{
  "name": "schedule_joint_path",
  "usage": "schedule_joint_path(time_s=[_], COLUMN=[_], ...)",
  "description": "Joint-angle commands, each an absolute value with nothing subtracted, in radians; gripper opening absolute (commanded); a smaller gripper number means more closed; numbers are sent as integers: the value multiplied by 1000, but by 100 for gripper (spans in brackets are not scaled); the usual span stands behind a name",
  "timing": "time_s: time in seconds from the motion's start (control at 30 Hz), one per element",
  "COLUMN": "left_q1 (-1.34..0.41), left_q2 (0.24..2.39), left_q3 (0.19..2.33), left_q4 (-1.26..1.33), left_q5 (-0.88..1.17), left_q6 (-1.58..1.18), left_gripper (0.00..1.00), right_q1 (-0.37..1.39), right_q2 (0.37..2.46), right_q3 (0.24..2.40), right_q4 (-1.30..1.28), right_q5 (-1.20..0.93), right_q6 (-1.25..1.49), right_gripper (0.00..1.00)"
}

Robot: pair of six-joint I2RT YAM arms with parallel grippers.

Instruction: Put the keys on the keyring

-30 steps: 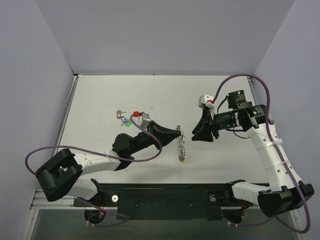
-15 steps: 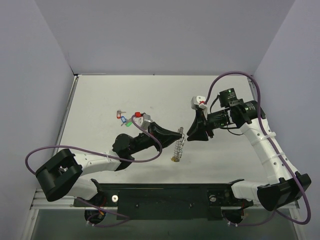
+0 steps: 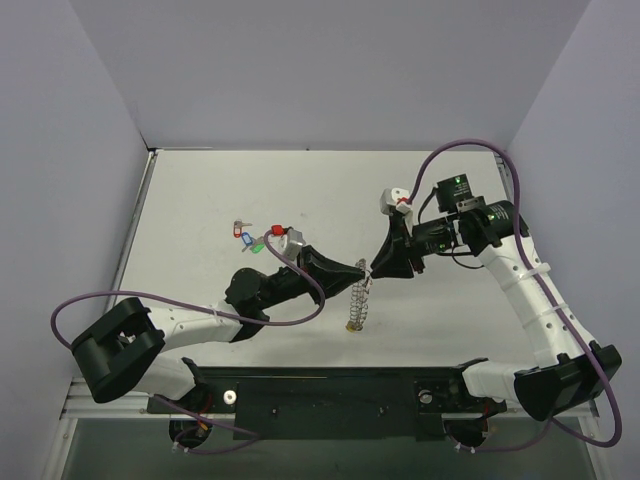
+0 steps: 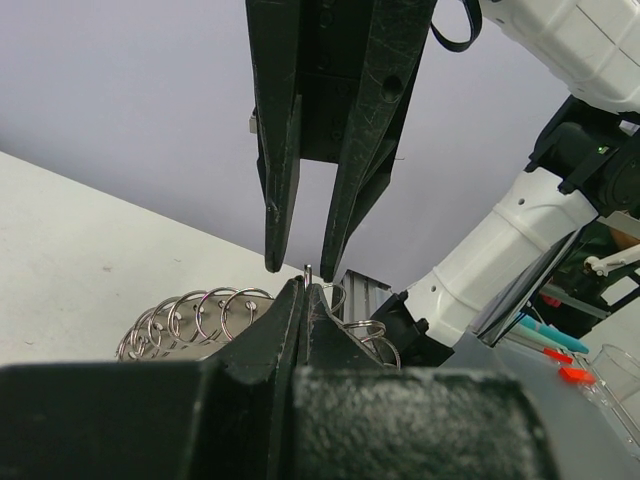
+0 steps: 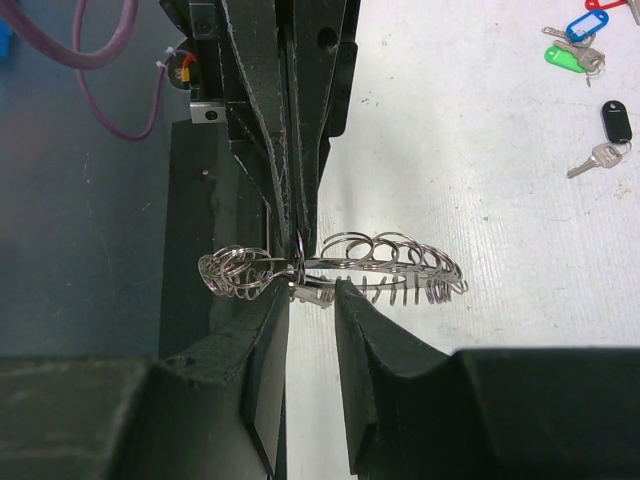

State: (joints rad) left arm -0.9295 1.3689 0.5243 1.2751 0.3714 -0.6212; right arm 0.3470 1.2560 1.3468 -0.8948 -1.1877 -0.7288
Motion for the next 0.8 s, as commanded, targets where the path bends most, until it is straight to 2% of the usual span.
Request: schedule_joint_path(time_s=[0.0,0.43,0.57,0.7,0.77], left_q1=[-939,-945,-945,-945,-945], left_q2=[1356,1359,1359,1359,1359], left_q3=[580,580,578,577,574], left_q4=[1609,1611,1611,1612,1612], left_q5=[388,377,376,374,374], left_q6=[-634,-627,-626,-626,-626], left_gripper=[0,0,0,0,0], right_q1=[356,382,385,385,383], right_q2=[1273,1267,1258,1255,1252], right_q3=[1350,1312,1293,1292,1293], right_q4=[-867,-792,-764,-759,-761], right_q5=[-1238,-1239,-1246,-1269,-1287], right_q6=[-707,-630,-598,-592,-589], right_gripper=[21,20,14,0,0])
